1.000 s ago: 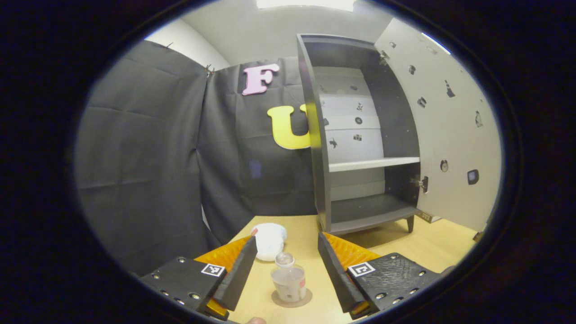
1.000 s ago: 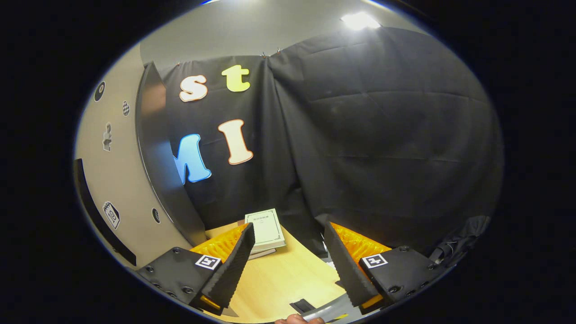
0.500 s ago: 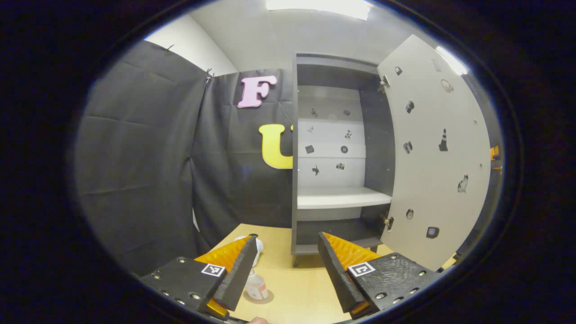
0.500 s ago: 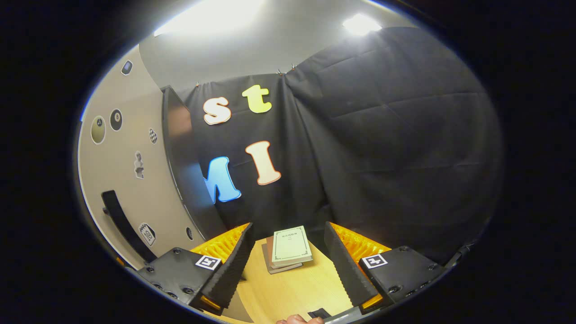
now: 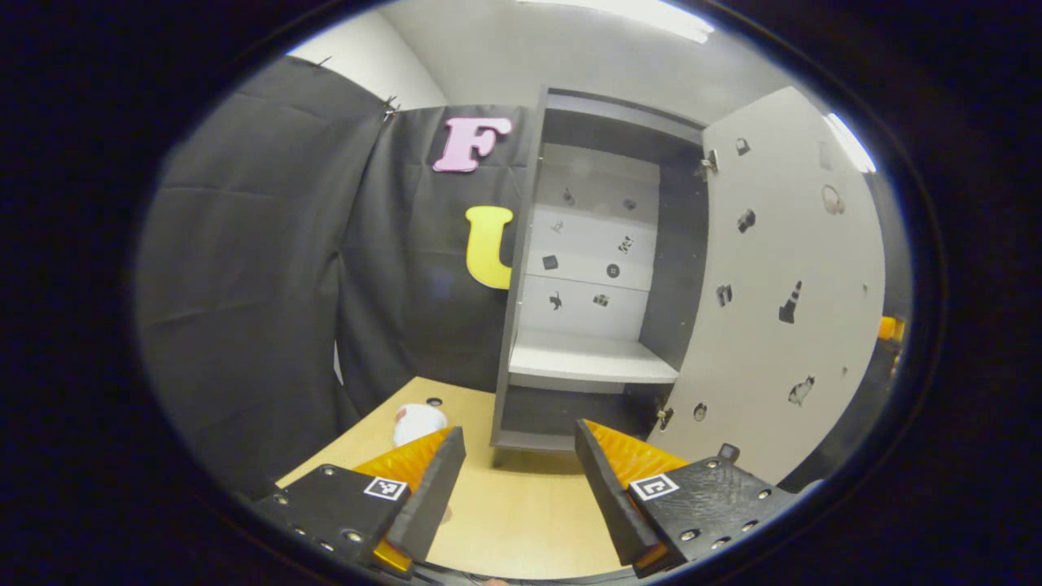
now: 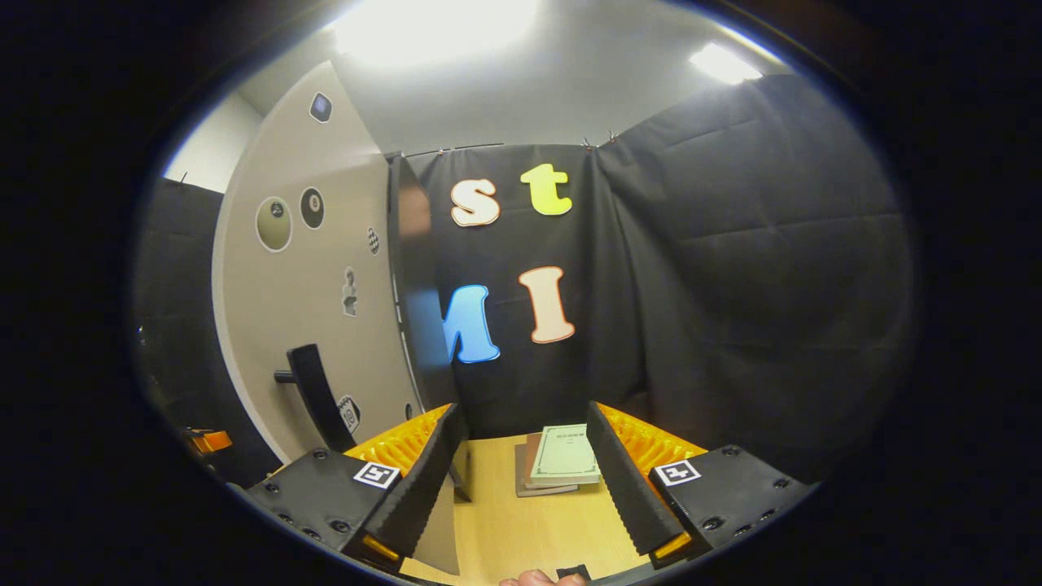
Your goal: Open the cabinet door with the right hand, grasp the bottle in the cabinet with the left hand and place it on the coaster, then close the cabinet door with the right hand.
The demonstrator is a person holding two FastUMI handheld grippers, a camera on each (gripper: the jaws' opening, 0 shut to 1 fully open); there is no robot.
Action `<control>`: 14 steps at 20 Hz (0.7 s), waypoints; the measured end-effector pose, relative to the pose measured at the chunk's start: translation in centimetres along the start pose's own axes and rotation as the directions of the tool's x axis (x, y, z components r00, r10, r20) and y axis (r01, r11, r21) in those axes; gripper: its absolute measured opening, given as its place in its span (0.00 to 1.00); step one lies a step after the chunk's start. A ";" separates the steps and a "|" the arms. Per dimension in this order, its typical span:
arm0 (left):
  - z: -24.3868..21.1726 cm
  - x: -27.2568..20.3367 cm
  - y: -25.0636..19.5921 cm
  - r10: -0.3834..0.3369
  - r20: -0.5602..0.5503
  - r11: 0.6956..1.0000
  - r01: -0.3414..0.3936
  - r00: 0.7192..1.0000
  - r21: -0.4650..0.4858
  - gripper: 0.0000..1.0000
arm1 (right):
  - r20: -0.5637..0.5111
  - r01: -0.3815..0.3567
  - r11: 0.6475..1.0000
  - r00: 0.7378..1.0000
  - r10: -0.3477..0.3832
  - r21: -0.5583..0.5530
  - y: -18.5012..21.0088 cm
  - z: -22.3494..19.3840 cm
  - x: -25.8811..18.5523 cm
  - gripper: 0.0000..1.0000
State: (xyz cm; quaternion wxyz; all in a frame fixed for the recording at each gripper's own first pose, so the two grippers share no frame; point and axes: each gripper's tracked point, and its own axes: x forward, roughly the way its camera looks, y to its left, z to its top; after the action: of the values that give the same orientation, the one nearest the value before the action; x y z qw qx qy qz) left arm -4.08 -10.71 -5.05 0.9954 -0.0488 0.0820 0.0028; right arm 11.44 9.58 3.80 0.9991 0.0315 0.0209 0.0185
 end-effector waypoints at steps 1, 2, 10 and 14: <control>0.2 -0.2 0.3 0.018 0.001 1.000 -0.018 1.000 -0.003 0.82 | -0.006 -0.024 1.000 1.000 0.024 -0.006 0.5 -0.1 0.3 0.98; 0.7 -0.5 0.5 0.036 0.005 0.999 -0.036 0.999 0.007 0.82 | -0.013 -0.050 0.999 0.999 0.050 -0.009 0.9 -0.3 0.6 0.98; 3.9 -0.3 1.8 0.071 0.052 0.995 -0.074 0.996 0.063 0.82 | -0.003 -0.175 0.983 0.984 0.176 -0.058 5.1 1.3 0.4 0.98; 5.7 1.5 1.9 -0.004 0.081 0.994 -0.004 0.997 0.106 0.82 | 0.000 -0.100 0.990 0.995 0.101 -0.103 5.3 1.7 0.7 0.96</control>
State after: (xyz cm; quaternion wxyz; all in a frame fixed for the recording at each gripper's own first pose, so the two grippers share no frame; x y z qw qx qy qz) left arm -1.67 -8.24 0.11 0.9991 0.0042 0.0415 0.0005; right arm 12.02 14.75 5.78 0.9973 -0.0190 0.0158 0.0697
